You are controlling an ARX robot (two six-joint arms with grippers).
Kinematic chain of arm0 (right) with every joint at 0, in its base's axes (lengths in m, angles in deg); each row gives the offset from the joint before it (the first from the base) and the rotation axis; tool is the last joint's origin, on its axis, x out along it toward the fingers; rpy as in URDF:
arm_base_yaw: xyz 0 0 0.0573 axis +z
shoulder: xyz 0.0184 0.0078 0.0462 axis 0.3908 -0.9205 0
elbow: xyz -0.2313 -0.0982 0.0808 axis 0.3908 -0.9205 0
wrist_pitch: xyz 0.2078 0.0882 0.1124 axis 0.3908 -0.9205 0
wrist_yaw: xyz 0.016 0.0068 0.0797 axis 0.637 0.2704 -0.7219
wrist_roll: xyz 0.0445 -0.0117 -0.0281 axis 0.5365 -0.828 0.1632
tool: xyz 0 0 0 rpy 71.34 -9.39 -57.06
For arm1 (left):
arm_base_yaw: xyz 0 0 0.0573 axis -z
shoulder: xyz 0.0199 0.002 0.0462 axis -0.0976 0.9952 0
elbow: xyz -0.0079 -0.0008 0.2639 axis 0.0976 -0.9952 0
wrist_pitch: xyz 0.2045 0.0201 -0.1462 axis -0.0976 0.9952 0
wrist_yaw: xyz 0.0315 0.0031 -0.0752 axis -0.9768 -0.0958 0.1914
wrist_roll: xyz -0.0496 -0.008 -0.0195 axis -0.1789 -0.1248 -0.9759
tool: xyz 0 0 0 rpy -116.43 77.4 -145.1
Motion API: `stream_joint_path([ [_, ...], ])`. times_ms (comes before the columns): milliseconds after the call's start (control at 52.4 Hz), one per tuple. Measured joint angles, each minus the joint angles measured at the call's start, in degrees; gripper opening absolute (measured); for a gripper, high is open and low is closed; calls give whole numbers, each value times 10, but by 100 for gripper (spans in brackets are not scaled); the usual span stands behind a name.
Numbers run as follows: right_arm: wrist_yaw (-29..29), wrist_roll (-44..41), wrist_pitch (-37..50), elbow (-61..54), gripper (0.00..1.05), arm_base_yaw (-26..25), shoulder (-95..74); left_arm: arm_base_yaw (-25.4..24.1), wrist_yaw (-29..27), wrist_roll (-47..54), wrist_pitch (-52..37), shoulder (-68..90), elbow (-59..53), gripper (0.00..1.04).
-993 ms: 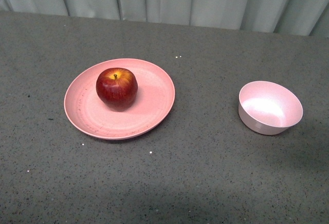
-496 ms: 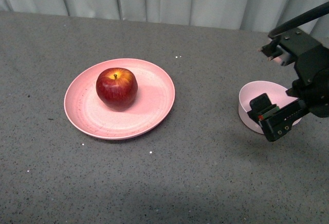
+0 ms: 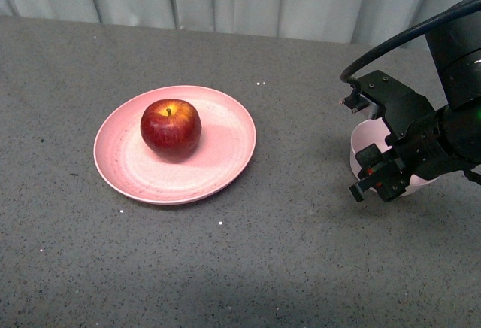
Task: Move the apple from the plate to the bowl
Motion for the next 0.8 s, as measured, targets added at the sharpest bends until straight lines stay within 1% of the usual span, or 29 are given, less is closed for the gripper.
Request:
stream_joint_path([
  [57,0,0,-4,2,21,0,-2,0,0,0,0,0,0,98],
  [229,0,-4,-7,3,1,0,-2,0,0,0,0,0,0,98],
  [382,-11,-6,-14,5,1,2,8,0,0,0,0,0,0,98],
  [496,-30,-3,-22,5,1,17,23,0,0,0,0,0,0,98],
  [554,-32,-3,-24,6,1,28,27,0,0,0,0,0,0,98],
  [745,-36,2,-37,45,1,92,25,0,0,0,0,0,0,98],
  [802,-37,2,-37,58,1,102,20,0,0,0,0,0,0,98],
])
